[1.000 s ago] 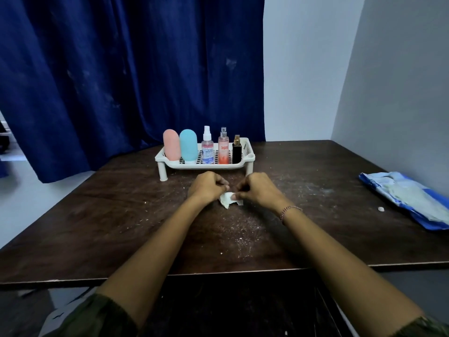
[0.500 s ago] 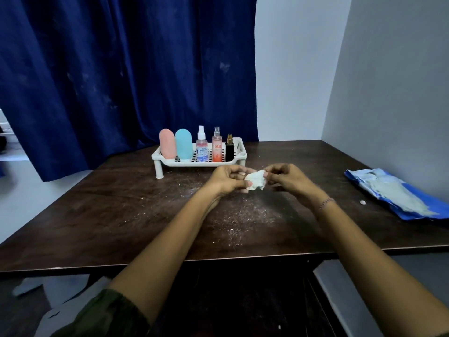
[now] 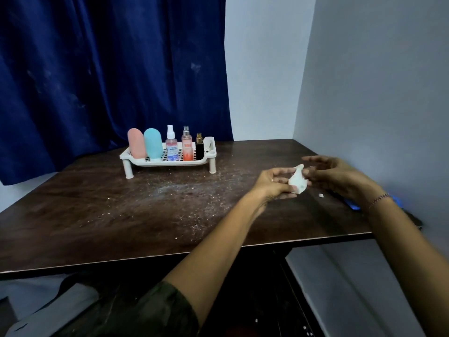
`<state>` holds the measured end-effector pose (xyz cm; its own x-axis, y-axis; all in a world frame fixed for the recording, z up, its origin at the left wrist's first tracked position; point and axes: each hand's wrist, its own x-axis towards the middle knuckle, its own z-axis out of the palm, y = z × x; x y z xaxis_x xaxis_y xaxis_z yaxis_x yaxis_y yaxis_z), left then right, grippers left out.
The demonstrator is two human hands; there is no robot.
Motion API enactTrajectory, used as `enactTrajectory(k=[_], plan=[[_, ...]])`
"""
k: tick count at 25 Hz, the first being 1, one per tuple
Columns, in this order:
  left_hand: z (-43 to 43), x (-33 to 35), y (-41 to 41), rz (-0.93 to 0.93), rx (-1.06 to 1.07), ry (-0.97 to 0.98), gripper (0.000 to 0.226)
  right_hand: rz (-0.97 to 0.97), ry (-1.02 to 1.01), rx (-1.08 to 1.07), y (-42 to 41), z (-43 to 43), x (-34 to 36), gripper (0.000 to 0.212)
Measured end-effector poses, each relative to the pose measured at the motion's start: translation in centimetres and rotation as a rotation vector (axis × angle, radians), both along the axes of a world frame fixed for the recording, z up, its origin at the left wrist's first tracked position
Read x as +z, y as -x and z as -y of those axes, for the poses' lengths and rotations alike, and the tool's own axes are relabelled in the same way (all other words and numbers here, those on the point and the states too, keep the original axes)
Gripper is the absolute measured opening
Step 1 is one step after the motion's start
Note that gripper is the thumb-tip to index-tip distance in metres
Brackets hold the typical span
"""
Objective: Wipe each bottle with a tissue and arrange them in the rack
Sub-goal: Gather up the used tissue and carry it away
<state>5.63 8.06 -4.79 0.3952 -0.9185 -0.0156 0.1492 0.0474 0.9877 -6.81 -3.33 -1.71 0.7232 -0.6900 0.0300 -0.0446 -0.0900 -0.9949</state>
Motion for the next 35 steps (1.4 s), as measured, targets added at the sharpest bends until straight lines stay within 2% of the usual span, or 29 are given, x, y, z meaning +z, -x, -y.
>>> enactTrajectory(k=[5,11,13,17,21,23,25,27,29,31,33,35], plan=[[3.4,-0.7,4.2,-0.067,0.048,-0.025,0.046,-0.127,0.417,-0.153,3.4,2.3,-0.1,0.038],[6.0,-1.5,6.2,0.148,0.145,-0.152,0.035,-0.300,0.805,-0.175,3.1,4.3,-2.5,0.032],[6.3,-1.8,5.8,0.266,0.235,-0.153,0.031,-0.310,0.870,-0.176,2.4,4.7,-3.5,0.027],[5.8,-1.8,5.0,0.712,0.292,-0.189,0.025,-0.459,1.188,-0.248,1.1,5.3,-4.5,0.010],[5.4,-2.2,5.3,1.122,0.106,-0.296,0.033,-0.624,1.290,-0.226,0.7,6.2,-4.2,0.009],[5.7,-2.4,5.7,1.286,0.054,-0.377,0.030,-0.623,1.376,-0.241,0.6,6.1,-4.2,0.009],[6.2,-2.7,6.0,1.342,0.032,-0.406,0.029,-0.605,1.355,-0.237,0.5,6.0,-4.3,0.012],[6.4,-2.6,6.3,1.379,0.010,-0.420,0.029,-0.734,1.340,-0.244,0.6,5.9,-4.8,0.018],[6.6,-2.6,6.0,1.392,-0.020,-0.455,0.031,-0.864,1.433,-0.278,1.0,6.2,-5.5,0.024],[6.4,-2.7,5.5,1.398,-0.036,-0.443,0.036,-0.979,1.451,-0.219,1.0,5.5,-5.6,0.024],[6.1,-2.5,4.8,1.414,-0.061,-0.435,0.043,-0.971,1.442,-0.149,0.6,5.4,-5.6,0.022],[5.7,-2.4,3.8,1.427,-0.045,-0.413,0.047,-0.926,1.397,-0.176,0.3,5.2,-5.3,0.023]])
